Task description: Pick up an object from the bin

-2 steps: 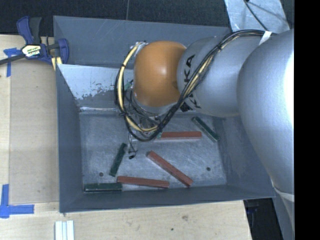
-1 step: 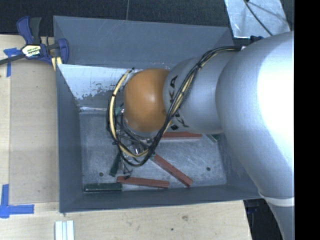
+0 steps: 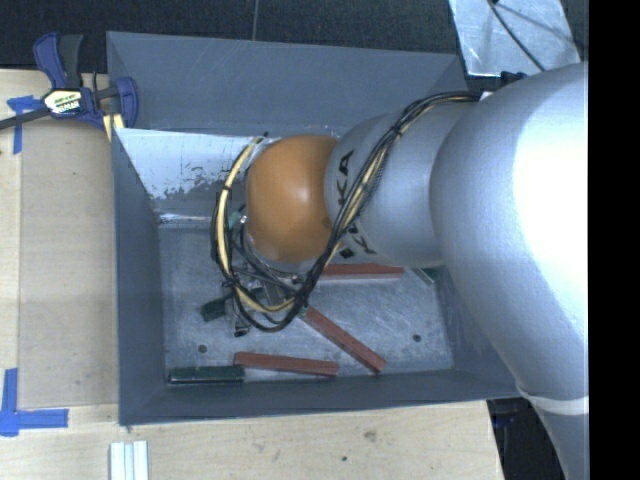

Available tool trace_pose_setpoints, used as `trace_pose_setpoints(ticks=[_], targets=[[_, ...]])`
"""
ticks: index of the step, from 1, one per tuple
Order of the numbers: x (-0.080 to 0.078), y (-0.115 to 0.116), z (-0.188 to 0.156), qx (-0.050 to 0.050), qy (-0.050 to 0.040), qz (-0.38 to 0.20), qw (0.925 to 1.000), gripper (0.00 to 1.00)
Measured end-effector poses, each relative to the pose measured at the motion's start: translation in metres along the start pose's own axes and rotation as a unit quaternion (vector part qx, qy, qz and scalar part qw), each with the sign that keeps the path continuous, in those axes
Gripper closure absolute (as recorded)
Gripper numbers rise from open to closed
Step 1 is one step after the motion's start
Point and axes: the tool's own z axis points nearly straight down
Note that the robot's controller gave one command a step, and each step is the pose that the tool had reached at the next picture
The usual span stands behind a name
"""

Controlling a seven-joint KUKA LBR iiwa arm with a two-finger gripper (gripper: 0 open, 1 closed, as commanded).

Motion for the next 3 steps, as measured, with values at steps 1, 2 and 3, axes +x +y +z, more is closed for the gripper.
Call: trace_pose_setpoints(ticks=[1,2,3], targets=[[0.005,0.005,-0.151,0.002,0.0018,-0.016,0.9999,1.0],[0.006,0.005,-0.15,0.002,0.0035,-0.016,0.9999,0.0],[0.029,-0.005,0.0,0.002,0.0077,0.0,1.0,0.0]])
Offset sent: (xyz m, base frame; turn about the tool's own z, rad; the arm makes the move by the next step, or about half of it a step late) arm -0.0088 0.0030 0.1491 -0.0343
